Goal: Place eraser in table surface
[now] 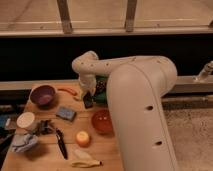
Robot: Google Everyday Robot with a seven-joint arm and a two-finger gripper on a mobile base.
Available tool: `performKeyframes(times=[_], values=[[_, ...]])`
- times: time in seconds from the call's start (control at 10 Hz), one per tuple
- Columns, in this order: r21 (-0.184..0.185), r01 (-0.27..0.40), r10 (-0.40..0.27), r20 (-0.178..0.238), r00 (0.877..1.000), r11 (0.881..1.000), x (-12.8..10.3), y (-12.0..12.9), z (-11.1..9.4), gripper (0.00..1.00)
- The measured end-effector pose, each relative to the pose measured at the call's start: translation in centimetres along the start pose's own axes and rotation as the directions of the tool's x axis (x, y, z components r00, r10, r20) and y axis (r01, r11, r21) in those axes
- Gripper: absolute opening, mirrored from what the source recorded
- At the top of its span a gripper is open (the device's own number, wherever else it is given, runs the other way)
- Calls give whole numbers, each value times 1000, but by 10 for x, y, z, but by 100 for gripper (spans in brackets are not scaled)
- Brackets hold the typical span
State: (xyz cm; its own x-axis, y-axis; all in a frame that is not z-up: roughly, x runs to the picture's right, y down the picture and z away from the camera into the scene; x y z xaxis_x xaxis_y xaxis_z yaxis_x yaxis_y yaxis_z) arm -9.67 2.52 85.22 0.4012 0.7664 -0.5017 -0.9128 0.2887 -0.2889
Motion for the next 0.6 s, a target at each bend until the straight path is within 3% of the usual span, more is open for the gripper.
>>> performKeyframes(times=[0.3, 0.6], values=[[4, -8, 8, 49, 999, 1000, 0, -11, -15, 0], [-1, -5, 5, 66, 998, 1000, 1, -9, -19, 0]])
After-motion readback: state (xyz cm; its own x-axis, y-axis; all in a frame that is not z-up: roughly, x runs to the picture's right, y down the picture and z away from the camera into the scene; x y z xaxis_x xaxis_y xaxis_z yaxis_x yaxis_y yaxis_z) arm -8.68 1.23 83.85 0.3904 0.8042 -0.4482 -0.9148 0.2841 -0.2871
